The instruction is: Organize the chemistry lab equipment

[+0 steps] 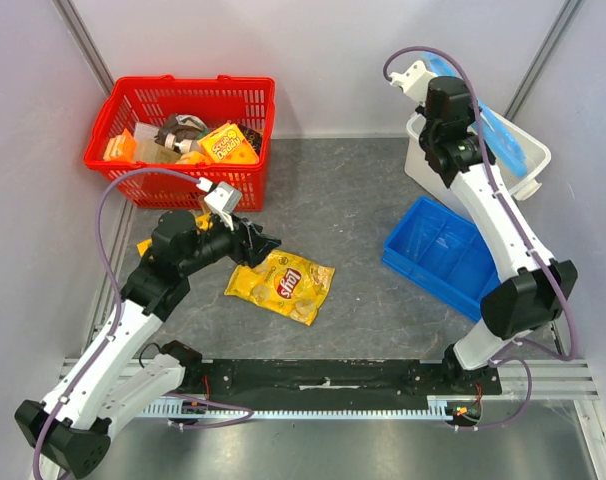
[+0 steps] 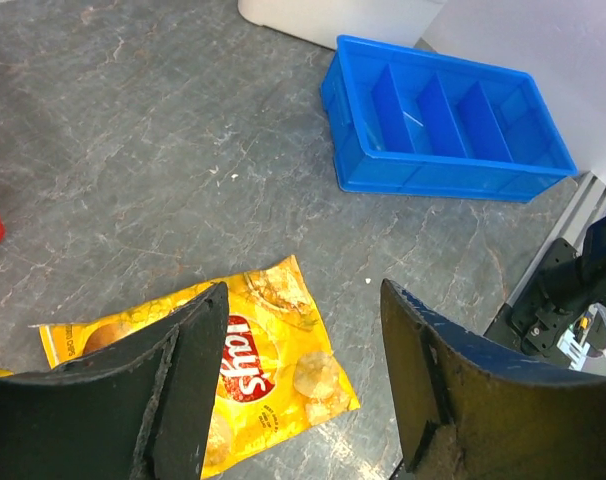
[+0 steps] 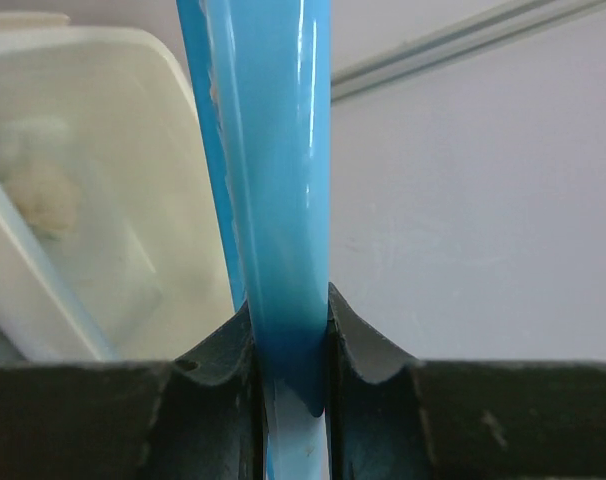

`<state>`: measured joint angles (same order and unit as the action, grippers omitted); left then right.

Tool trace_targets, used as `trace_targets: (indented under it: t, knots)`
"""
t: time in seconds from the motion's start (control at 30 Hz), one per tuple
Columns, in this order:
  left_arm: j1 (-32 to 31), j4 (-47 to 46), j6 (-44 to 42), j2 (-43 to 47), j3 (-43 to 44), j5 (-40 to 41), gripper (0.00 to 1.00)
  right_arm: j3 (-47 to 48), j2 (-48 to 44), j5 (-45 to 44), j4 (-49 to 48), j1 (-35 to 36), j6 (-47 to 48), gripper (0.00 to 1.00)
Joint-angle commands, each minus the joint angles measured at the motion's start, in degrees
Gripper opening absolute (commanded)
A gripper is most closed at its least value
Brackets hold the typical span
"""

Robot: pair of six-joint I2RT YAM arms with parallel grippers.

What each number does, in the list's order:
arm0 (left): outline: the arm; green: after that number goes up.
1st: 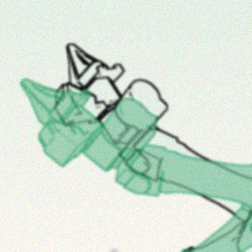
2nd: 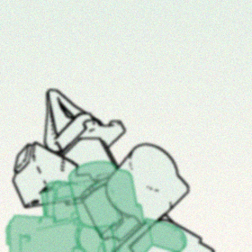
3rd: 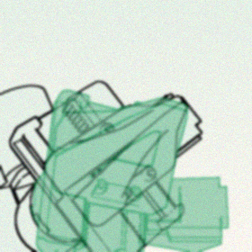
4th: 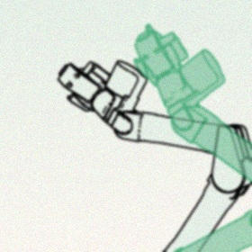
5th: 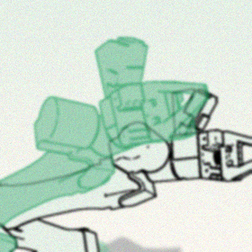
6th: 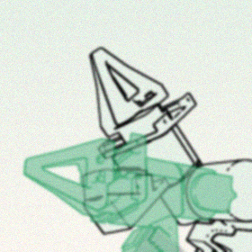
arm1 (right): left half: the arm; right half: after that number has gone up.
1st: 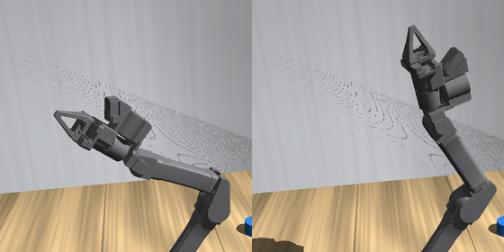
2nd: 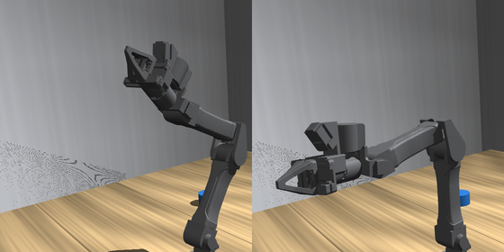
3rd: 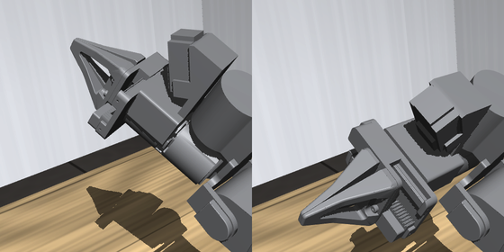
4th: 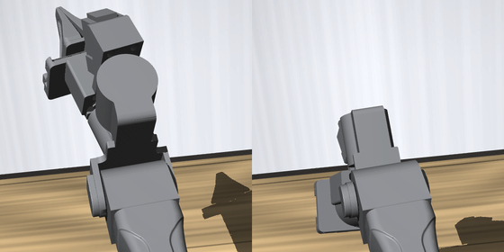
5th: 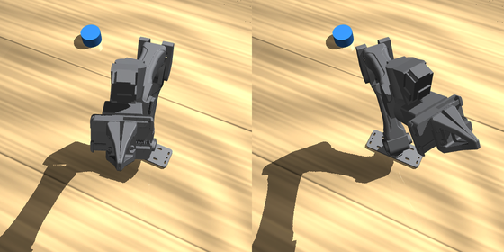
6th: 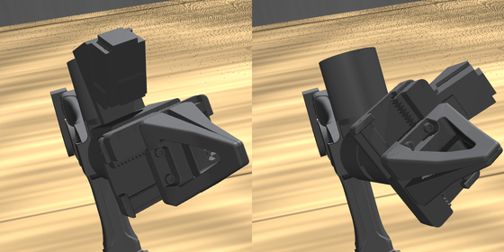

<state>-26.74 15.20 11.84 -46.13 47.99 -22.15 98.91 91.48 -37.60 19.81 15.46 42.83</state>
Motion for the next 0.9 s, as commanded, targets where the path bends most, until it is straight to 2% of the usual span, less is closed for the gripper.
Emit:
trace_targets:
  t: [0.0, 0.17, 0.4, 0.63, 0.87]
  knots:
    - [-0.33, -4.30, -0.59, 2.18, -0.79, -2.28, 0.68, 0.85, 2.38, -12.92, -12.41, 0.79, 14.81, 0.00]
    - [-0.24, -4.22, -0.59, 2.71, -0.79, -2.20, 0.68, -3.55, 5.98, -16.70, -24.89, 0.97, 25.79, 0.00]
    - [-0.59, -4.13, -0.85, 3.15, -0.79, -1.84, 0.67, -2.76, 13.01, -19.78, -28.60, 0.80, 31.25, 0.00]
    - [-1.82, -4.21, -0.94, 2.71, -0.26, -2.37, 0.67, -4.43, 17.41, -22.07, -34.57, -0.26, 34.77, 0.00]
    - [-1.91, -4.57, -0.67, 2.89, -0.26, -2.63, 0.67, -7.41, 19.17, -21.64, -34.32, -1.93, 32.50, 0.00]
